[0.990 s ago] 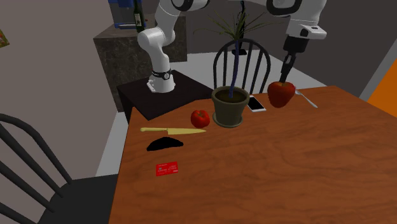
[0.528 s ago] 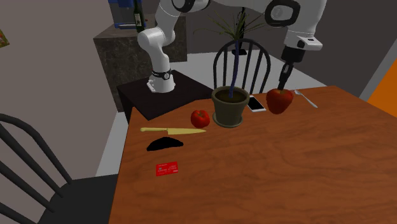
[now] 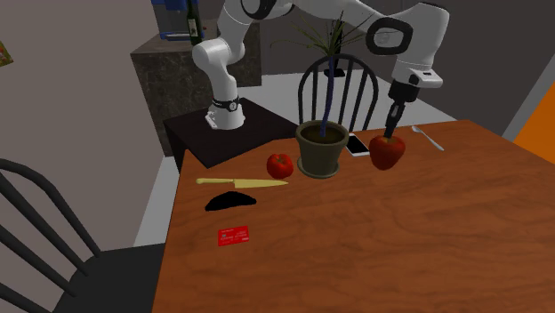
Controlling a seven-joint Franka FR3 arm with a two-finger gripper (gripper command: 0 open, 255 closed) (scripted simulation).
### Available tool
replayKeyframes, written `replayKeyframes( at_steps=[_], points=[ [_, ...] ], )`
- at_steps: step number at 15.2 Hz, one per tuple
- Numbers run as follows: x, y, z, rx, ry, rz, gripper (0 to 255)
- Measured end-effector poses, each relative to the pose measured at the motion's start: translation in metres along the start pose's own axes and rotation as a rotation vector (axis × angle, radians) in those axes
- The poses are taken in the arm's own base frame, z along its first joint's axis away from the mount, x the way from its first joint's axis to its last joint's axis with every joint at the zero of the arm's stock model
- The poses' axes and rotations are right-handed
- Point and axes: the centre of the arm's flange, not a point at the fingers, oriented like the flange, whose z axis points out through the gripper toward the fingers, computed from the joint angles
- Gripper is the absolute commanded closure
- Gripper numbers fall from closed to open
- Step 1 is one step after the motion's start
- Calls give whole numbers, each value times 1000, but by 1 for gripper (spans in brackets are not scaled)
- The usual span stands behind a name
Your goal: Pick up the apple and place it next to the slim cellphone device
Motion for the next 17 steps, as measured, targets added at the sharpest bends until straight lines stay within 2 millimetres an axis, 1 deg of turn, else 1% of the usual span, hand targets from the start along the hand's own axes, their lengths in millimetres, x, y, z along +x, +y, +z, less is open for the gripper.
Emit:
replayKeyframes(
  at_steps=[9, 11, 16, 17],
  points=[
    [2, -3, 48, 0, 0, 0, 255],
    [2, -4, 51, 0, 0, 0, 255],
    [2, -4, 52, 0, 0, 0, 255],
    [2, -4, 52, 0, 0, 0, 0]
  ],
)
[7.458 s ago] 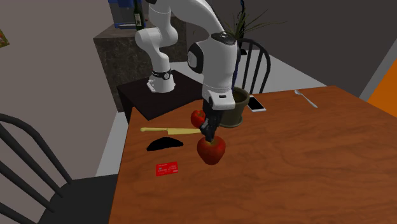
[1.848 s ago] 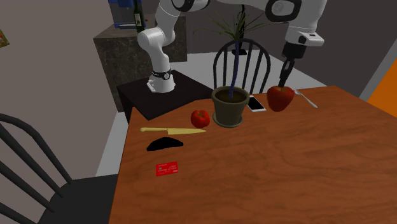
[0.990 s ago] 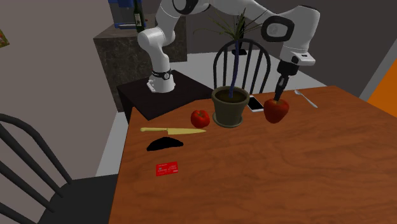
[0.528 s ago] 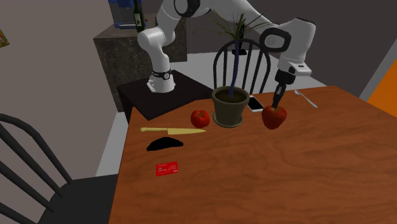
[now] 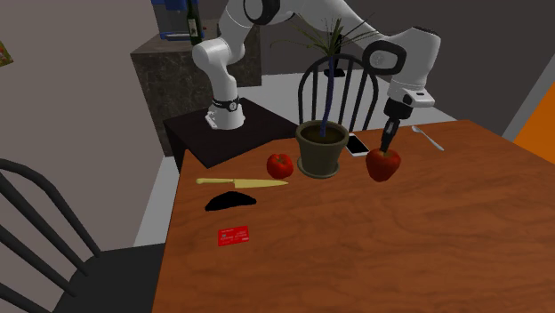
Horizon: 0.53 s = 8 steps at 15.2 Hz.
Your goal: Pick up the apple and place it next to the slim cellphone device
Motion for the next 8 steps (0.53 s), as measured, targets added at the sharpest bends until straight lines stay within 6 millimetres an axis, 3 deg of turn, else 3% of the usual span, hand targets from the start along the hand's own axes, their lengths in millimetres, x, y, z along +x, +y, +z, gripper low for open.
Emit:
replayKeyframes(
  at_steps=[6, 8],
  points=[
    [0, 0, 0, 0, 0, 0, 0],
    [2, 0, -15, 0, 1, 0, 0]
  ],
)
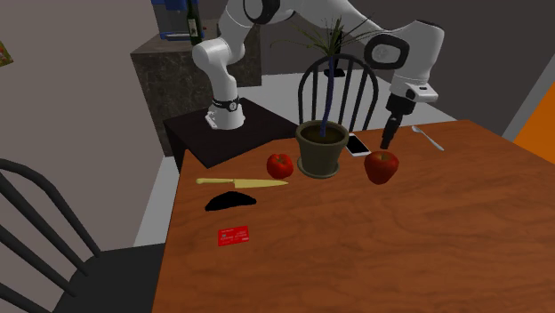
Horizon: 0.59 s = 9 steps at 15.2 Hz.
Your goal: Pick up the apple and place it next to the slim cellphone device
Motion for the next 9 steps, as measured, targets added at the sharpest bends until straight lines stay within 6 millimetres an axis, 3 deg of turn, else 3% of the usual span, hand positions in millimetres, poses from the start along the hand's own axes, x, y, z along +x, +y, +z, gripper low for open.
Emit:
replayKeyframes(
  at_steps=[3, 9],
  points=[
    [-3, -1, -30, 0, 1, 0, 0],
    [-2, 0, -35, 0, 0, 0, 0]
  ],
)
